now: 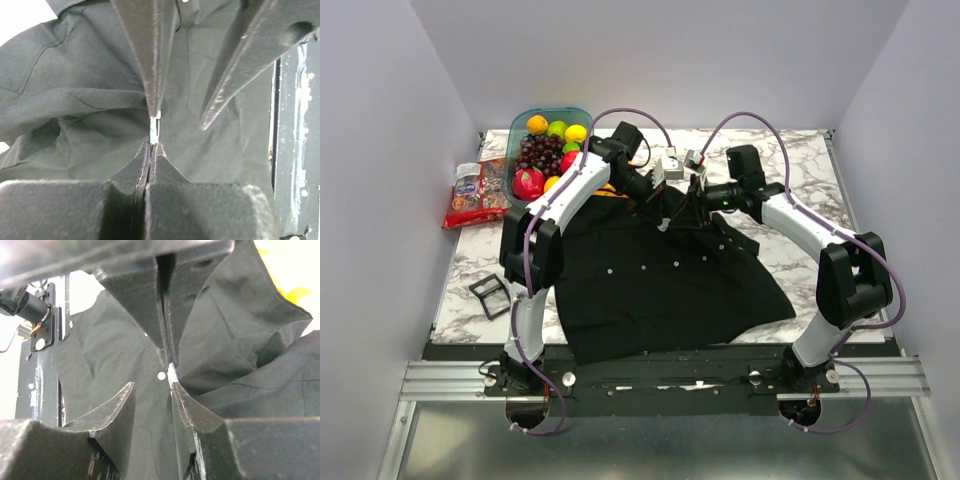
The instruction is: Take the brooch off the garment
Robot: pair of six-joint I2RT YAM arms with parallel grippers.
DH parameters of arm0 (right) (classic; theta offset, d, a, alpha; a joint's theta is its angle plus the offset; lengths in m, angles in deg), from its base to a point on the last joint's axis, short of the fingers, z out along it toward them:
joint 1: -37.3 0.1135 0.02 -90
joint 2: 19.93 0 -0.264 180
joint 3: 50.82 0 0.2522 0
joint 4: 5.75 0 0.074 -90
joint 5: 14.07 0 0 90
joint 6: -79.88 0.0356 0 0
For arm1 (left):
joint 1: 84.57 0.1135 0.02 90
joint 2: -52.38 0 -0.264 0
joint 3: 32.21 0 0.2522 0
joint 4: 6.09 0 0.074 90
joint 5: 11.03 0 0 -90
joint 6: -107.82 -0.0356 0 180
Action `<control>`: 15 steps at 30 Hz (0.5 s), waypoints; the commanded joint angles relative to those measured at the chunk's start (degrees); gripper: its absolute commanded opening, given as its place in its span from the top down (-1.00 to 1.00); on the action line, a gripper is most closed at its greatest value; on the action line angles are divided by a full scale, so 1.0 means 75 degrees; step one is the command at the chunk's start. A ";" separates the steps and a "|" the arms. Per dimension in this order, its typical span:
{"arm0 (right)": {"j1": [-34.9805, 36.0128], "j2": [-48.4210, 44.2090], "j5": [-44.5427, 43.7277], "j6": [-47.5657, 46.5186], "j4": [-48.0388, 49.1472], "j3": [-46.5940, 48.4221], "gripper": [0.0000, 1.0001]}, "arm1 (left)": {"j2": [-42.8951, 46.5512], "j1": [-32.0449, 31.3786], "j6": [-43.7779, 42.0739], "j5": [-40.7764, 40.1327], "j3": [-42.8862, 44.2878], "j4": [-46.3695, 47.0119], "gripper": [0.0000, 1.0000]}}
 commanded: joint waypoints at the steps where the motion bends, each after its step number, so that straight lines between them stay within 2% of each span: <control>1: 0.0069 -0.0152 -0.0155 0.0014 0.0544 0.0008 0.15 | 0.0134 0.0035 0.0128 0.0742 0.0235 -0.0180 1.00; 3: 0.0069 -0.0351 -0.0332 0.0026 0.1058 -0.0249 0.16 | 0.0099 0.0128 0.0246 0.1000 0.0201 -0.0192 1.00; 7: 0.0069 -0.0235 -0.0191 -0.0185 0.1085 -0.0111 0.16 | 0.0134 0.0234 0.0130 0.1282 0.0119 -0.0228 1.00; 12: 0.0069 0.0151 -0.0051 -0.0524 0.0595 0.0276 0.17 | 0.0134 0.0293 0.0059 0.1375 0.0189 -0.0239 1.00; 15: 0.0057 0.0433 0.0195 -0.0688 0.0173 0.0593 0.28 | 0.0122 0.0305 0.0047 0.1376 0.0189 -0.0216 1.00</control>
